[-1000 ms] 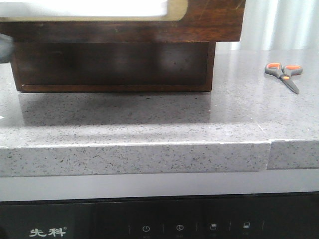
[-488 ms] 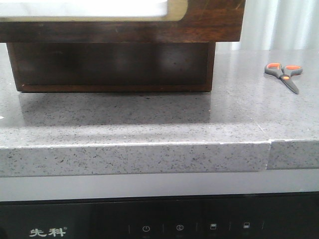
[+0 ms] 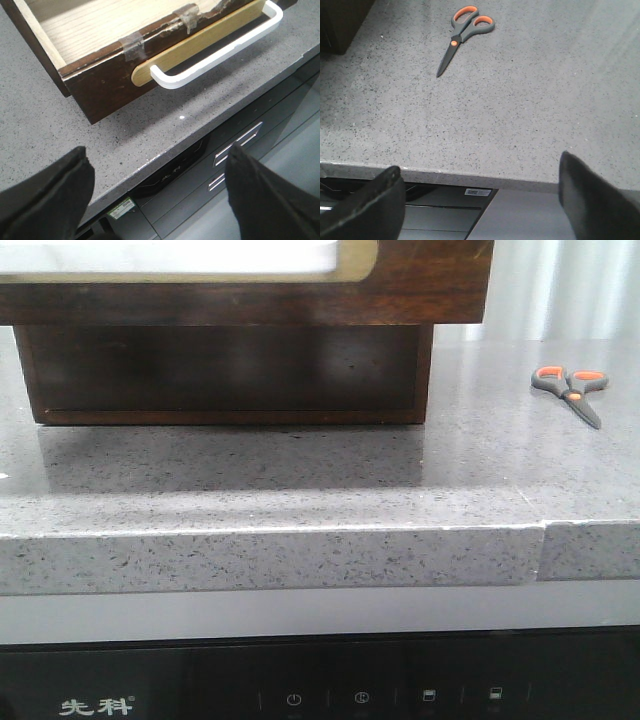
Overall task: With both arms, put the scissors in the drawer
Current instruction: 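Lower the right gripper over the grey-and-orange scissors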
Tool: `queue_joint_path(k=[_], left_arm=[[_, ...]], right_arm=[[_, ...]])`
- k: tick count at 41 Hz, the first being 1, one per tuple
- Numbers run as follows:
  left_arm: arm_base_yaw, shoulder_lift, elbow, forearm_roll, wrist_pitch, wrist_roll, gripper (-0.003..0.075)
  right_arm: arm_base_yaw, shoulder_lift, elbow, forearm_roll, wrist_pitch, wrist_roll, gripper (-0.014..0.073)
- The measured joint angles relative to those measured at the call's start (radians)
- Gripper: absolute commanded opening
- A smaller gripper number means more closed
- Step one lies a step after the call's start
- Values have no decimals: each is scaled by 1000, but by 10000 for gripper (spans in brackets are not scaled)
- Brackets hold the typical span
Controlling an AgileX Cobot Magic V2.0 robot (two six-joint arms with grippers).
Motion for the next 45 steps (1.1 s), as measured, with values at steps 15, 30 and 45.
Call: queue_joint_path(k=[15,30,45], left_arm=[[-65,0,0,38,-116,-108,487],[-65,0,0,38,-118,-111,413],[-65,0,0,38,-118,-111,365]], right_arm=[[0,224,-12,10,-20,59,636],[2,717,-275,49,-70,63,636],[-46,1118,-597,155,-37,65,636]])
